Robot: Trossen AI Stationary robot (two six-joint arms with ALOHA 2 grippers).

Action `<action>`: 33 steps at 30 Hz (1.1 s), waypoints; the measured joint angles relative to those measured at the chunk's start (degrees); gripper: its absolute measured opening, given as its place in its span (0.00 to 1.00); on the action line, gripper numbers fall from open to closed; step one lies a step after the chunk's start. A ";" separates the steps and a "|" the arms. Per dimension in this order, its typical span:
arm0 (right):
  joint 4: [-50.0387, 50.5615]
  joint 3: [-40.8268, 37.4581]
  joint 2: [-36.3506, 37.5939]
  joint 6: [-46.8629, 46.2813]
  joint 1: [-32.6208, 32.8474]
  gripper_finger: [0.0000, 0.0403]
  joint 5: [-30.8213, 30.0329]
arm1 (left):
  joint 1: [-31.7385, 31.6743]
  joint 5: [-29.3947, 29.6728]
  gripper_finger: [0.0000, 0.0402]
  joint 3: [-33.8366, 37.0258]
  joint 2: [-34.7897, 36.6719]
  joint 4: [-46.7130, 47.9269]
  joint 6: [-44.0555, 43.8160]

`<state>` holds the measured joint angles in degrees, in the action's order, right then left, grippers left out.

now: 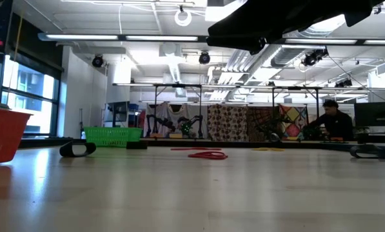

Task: Sort rubber bands into baskets
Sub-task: Put the yellow rubber band into the red bin

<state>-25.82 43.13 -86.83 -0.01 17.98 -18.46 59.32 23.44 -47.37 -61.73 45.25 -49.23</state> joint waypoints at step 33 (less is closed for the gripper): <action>0.41 -0.01 0.00 -0.12 0.00 0.40 0.00 | -10.67 -7.93 0.08 -0.05 -16.22 -2.92 1.42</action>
<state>-25.42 43.12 -86.83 -0.13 17.98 -18.46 48.65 15.51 -47.42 -77.95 42.33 -47.81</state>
